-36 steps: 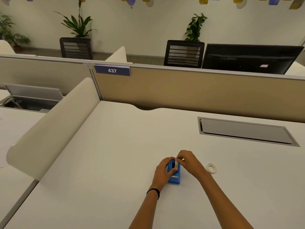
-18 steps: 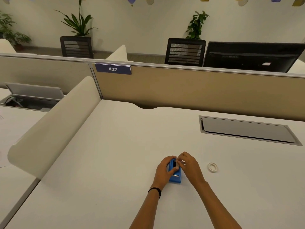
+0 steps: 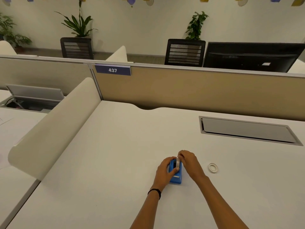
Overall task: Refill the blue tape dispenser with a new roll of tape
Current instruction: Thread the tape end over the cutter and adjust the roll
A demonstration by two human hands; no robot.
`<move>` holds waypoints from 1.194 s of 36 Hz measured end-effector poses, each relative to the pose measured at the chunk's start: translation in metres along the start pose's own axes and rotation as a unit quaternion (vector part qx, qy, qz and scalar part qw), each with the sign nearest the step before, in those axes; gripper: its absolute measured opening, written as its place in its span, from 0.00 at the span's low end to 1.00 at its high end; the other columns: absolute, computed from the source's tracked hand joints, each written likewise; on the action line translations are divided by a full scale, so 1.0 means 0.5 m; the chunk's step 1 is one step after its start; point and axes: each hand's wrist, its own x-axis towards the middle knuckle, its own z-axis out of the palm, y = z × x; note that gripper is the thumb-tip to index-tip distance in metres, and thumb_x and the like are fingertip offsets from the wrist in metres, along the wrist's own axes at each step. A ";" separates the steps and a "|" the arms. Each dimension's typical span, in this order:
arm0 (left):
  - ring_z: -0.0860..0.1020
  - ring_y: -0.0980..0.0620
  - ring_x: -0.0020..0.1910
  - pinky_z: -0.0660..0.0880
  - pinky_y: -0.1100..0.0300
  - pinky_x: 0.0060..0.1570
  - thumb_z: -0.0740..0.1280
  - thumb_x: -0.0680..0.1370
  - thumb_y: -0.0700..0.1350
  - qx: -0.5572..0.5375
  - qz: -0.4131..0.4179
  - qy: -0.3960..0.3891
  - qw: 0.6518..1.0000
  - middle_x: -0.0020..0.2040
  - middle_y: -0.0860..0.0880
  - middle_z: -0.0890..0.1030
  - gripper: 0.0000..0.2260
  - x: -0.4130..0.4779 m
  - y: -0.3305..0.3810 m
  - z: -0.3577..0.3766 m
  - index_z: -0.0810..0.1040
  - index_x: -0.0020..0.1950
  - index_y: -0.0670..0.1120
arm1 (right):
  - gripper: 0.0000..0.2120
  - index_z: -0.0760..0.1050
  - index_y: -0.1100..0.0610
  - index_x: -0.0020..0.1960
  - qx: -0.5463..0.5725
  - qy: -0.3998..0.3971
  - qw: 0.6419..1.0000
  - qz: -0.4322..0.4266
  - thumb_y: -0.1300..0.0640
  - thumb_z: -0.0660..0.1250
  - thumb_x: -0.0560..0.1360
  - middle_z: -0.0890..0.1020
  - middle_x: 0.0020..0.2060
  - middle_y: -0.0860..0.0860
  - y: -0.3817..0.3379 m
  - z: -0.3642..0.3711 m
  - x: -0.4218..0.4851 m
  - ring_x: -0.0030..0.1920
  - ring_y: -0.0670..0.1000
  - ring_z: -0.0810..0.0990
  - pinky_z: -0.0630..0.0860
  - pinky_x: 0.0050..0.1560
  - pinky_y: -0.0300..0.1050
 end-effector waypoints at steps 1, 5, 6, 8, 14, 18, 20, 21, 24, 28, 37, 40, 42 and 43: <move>0.75 0.57 0.59 0.70 0.71 0.58 0.68 0.75 0.48 -0.007 -0.002 0.005 1.000 0.61 0.53 0.76 0.18 0.000 0.001 0.001 0.72 0.64 0.50 | 0.10 0.72 0.60 0.40 0.001 -0.005 1.000 0.000 0.64 0.57 0.78 0.77 0.37 0.56 -0.001 0.000 0.000 0.38 0.53 0.73 0.70 0.40 0.44; 0.75 0.55 0.60 0.72 0.63 0.61 0.66 0.76 0.53 -0.032 -0.029 0.037 0.998 0.62 0.53 0.77 0.19 0.004 0.009 0.007 0.72 0.66 0.51 | 0.09 0.74 0.64 0.44 0.021 -0.012 1.000 0.001 0.62 0.57 0.79 0.79 0.41 0.60 -0.003 0.002 -0.008 0.39 0.51 0.73 0.68 0.42 0.40; 0.75 0.56 0.60 0.72 0.64 0.60 0.66 0.76 0.53 -0.032 -0.030 0.041 0.998 0.62 0.53 0.77 0.20 0.005 0.009 0.008 0.72 0.66 0.50 | 0.09 0.74 0.64 0.45 0.027 -0.012 1.000 0.003 0.61 0.57 0.79 0.79 0.41 0.60 -0.003 0.003 -0.010 0.39 0.51 0.73 0.69 0.42 0.41; 0.75 0.56 0.58 0.71 0.67 0.58 0.66 0.76 0.53 -0.028 -0.026 0.046 0.998 0.61 0.52 0.77 0.19 0.005 0.009 0.010 0.72 0.65 0.50 | 0.09 0.74 0.64 0.45 0.046 -0.010 0.999 0.008 0.61 0.57 0.79 0.79 0.42 0.60 -0.004 0.005 -0.014 0.39 0.51 0.73 0.70 0.43 0.42; 0.75 0.61 0.55 0.70 0.77 0.51 0.66 0.76 0.51 -0.006 -0.015 0.033 0.999 0.60 0.53 0.78 0.17 0.007 0.006 0.005 0.73 0.64 0.51 | 0.09 0.73 0.63 0.42 0.065 0.001 0.998 0.020 0.61 0.58 0.79 0.77 0.38 0.56 0.001 0.003 -0.007 0.38 0.51 0.73 0.72 0.43 0.45; 0.74 0.62 0.56 0.68 0.78 0.52 0.66 0.76 0.49 0.008 -0.006 0.018 1.000 0.60 0.54 0.76 0.17 0.009 -0.001 0.002 0.73 0.64 0.50 | 0.08 0.73 0.63 0.41 0.113 0.030 0.992 0.047 0.64 0.58 0.78 0.79 0.36 0.59 0.001 0.001 0.001 0.37 0.56 0.77 0.77 0.43 0.50; 0.73 0.63 0.55 0.68 0.78 0.53 0.67 0.76 0.49 0.005 -0.005 0.015 1.000 0.59 0.56 0.76 0.16 0.010 -0.003 0.004 0.73 0.64 0.51 | 0.08 0.73 0.64 0.42 0.140 0.039 0.987 0.063 0.66 0.57 0.77 0.80 0.37 0.63 0.002 0.000 0.004 0.38 0.58 0.78 0.79 0.44 0.53; 0.73 0.64 0.55 0.68 0.78 0.53 0.67 0.76 0.49 0.004 -0.005 0.015 1.000 0.59 0.57 0.75 0.16 0.010 -0.004 0.004 0.73 0.64 0.52 | 0.08 0.73 0.64 0.42 0.151 0.044 0.985 0.070 0.67 0.57 0.77 0.80 0.38 0.64 0.002 0.000 0.005 0.38 0.58 0.79 0.80 0.45 0.53; 0.73 0.65 0.55 0.68 0.78 0.53 0.67 0.76 0.50 -0.001 -0.004 0.017 1.000 0.58 0.59 0.75 0.16 0.009 -0.006 0.006 0.73 0.63 0.53 | 0.09 0.73 0.62 0.40 0.170 0.058 0.980 0.082 0.68 0.58 0.76 0.81 0.37 0.65 0.002 -0.001 0.008 0.36 0.55 0.79 0.80 0.41 0.46; 0.74 0.64 0.56 0.68 0.78 0.53 0.67 0.76 0.49 -0.005 -0.002 0.018 1.000 0.59 0.58 0.75 0.15 0.008 -0.008 0.007 0.73 0.63 0.53 | 0.06 0.73 0.60 0.41 0.158 0.048 0.983 0.079 0.66 0.61 0.76 0.80 0.35 0.59 0.005 -0.003 0.016 0.34 0.52 0.79 0.77 0.34 0.31; 0.74 0.57 0.59 0.69 0.70 0.59 0.68 0.76 0.49 -0.001 0.003 0.011 1.000 0.62 0.52 0.76 0.18 0.008 -0.006 0.006 0.72 0.64 0.50 | 0.10 0.76 0.58 0.39 0.094 0.022 0.994 0.047 0.70 0.62 0.73 0.80 0.34 0.54 0.012 -0.008 0.026 0.34 0.49 0.78 0.74 0.35 0.31; 0.74 0.57 0.59 0.70 0.70 0.59 0.68 0.76 0.49 0.000 0.005 0.011 1.000 0.62 0.51 0.76 0.18 0.007 -0.004 0.005 0.72 0.65 0.50 | 0.11 0.80 0.63 0.39 0.051 -0.010 0.998 0.048 0.71 0.60 0.74 0.82 0.38 0.60 0.015 -0.005 0.032 0.37 0.53 0.79 0.74 0.39 0.36; 0.74 0.57 0.59 0.70 0.69 0.60 0.68 0.76 0.48 0.001 0.006 0.011 1.000 0.62 0.51 0.76 0.18 0.007 -0.004 0.004 0.72 0.65 0.49 | 0.12 0.80 0.65 0.40 0.039 -0.018 0.998 0.050 0.71 0.59 0.74 0.82 0.40 0.61 0.017 -0.005 0.034 0.38 0.55 0.80 0.75 0.41 0.39; 0.74 0.57 0.59 0.70 0.68 0.60 0.68 0.76 0.48 0.002 0.007 0.010 1.000 0.62 0.51 0.76 0.18 0.006 -0.003 0.004 0.72 0.65 0.49 | 0.11 0.80 0.66 0.40 0.035 -0.022 0.998 0.052 0.71 0.59 0.74 0.82 0.40 0.62 0.018 -0.005 0.035 0.38 0.55 0.80 0.76 0.42 0.39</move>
